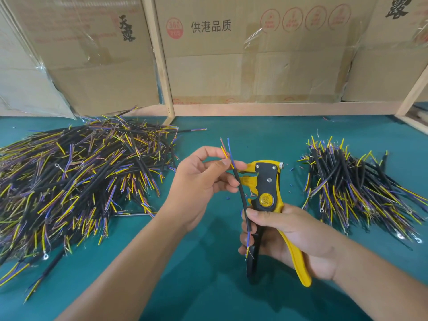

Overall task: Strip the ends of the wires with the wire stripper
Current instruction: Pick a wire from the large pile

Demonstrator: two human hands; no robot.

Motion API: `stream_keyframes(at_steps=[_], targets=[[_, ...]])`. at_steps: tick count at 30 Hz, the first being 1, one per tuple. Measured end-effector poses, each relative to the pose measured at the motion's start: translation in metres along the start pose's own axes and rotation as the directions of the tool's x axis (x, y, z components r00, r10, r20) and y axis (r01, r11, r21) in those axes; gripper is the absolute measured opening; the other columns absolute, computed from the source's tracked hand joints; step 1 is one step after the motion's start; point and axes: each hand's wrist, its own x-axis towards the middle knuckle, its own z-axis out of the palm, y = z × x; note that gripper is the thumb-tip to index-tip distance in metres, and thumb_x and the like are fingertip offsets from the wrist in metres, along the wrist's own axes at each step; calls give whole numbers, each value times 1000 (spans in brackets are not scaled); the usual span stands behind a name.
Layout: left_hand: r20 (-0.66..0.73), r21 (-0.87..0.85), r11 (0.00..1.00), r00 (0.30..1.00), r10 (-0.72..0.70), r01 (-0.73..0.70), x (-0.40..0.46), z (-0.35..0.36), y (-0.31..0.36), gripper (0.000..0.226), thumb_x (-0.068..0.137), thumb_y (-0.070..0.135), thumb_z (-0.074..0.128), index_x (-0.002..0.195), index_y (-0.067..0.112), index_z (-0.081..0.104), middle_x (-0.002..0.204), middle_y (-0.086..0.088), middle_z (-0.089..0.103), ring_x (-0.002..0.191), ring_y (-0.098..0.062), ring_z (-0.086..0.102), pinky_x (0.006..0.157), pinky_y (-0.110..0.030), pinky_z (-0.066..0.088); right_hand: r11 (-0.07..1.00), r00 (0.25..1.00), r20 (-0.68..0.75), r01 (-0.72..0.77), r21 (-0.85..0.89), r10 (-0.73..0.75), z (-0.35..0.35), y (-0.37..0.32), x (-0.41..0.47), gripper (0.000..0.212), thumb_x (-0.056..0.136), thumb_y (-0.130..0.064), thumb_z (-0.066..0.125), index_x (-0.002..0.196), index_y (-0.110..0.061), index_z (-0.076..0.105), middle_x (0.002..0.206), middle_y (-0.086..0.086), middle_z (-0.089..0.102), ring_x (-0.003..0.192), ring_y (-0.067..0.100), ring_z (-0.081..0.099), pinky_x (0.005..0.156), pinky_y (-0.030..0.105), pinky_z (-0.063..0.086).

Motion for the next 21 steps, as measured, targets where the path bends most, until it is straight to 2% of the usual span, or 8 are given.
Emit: stream_keyframes(at_steps=[9, 14, 18, 21], targets=[[32, 34, 999, 999, -23, 21, -2, 1, 0, 4, 100, 2, 53, 98, 5, 52, 100, -22, 73, 57, -21, 60, 59, -27, 54, 997, 997, 1, 76, 31, -76, 3, -1, -1, 22, 88, -14, 71, 98, 0, 56, 76, 11, 51, 67, 27, 57, 73, 43, 57], [64, 35, 999, 998, 15, -17, -4, 6, 2, 13, 93, 1, 60, 102, 6, 52, 103, -16, 72, 61, -19, 59, 61, -29, 55, 991, 990, -44, 132, 17, -131, 6, -4, -2, 14, 86, -15, 65, 83, -3, 58, 75, 12, 50, 65, 27, 56, 72, 42, 58], [9, -3, 1000, 1000, 12, -12, -6, 10, 2, 29, 82, 11, 68, 105, 7, 51, 95, -11, 74, 60, -17, 58, 61, -28, 54, 989, 988, -45, 145, 18, -145, 6, -2, -3, 18, 87, -15, 69, 86, -3, 56, 77, 14, 49, 67, 27, 57, 74, 43, 57], [-73, -82, 997, 997, -12, 6, -4, 7, 3, 18, 91, 2, 62, 104, 7, 51, 90, -11, 73, 57, -15, 57, 59, -25, 52, 990, 990, 9, 141, 5, -141, 6, -1, -3, 16, 88, -15, 69, 88, -3, 58, 75, 12, 52, 68, 27, 55, 76, 43, 57]])
